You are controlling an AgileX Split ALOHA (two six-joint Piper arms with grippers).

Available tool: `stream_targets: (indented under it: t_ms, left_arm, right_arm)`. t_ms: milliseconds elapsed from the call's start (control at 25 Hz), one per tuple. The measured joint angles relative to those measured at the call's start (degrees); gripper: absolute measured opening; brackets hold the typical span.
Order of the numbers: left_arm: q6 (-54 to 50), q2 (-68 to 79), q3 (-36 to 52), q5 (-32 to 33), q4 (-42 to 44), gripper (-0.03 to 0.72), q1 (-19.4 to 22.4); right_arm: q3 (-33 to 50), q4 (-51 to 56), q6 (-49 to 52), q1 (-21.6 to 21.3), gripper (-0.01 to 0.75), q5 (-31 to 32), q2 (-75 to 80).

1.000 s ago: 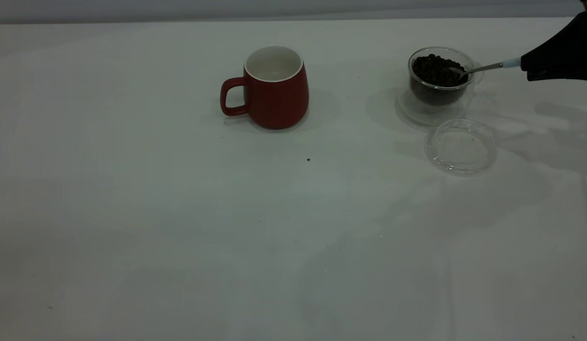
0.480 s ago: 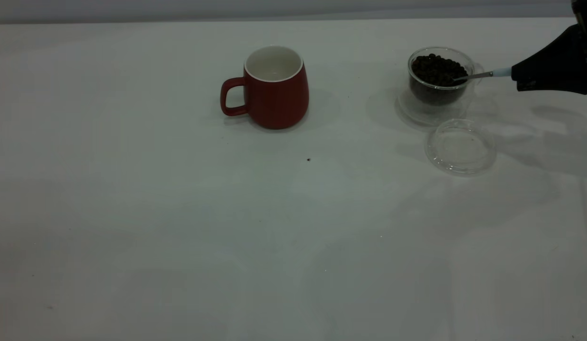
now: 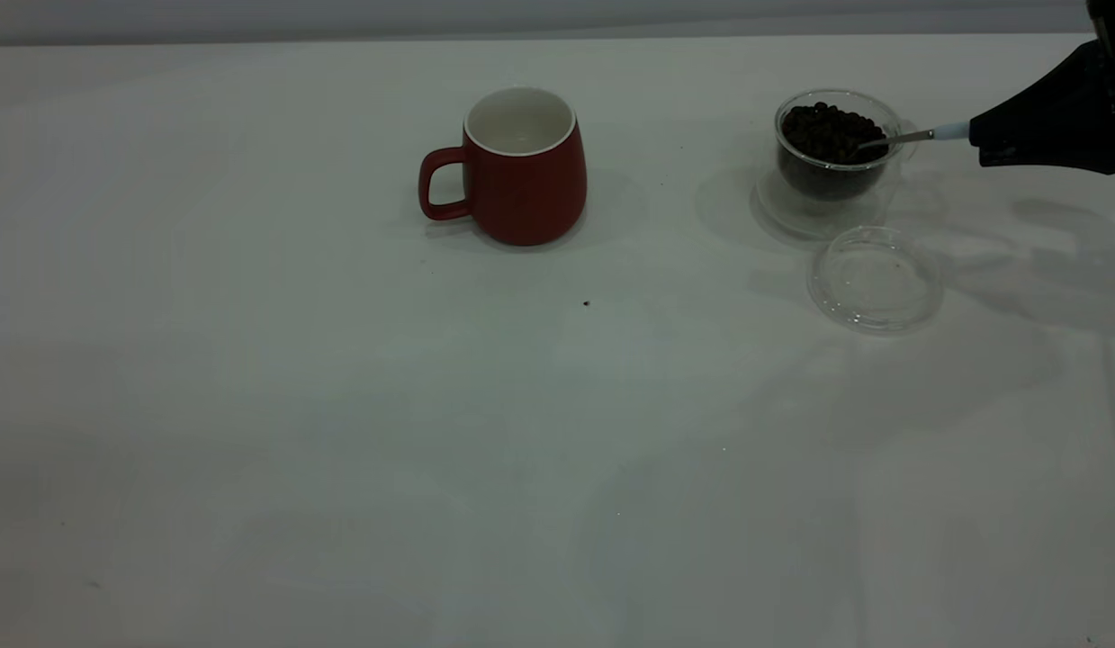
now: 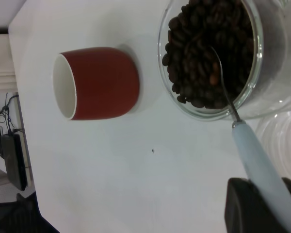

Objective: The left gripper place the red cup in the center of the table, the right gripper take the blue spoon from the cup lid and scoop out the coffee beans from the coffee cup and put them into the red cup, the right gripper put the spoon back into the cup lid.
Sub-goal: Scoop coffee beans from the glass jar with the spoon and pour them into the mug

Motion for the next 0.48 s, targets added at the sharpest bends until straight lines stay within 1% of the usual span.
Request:
stream_targets:
  t_ms: [480]
  left_arm:
    - [0.04, 0.00, 0.00, 0.00, 0.00, 0.445, 0.00]
  right_arm:
    - [0.00, 1.45, -1.02, -2.03, 0.110, 2.34, 0.00]
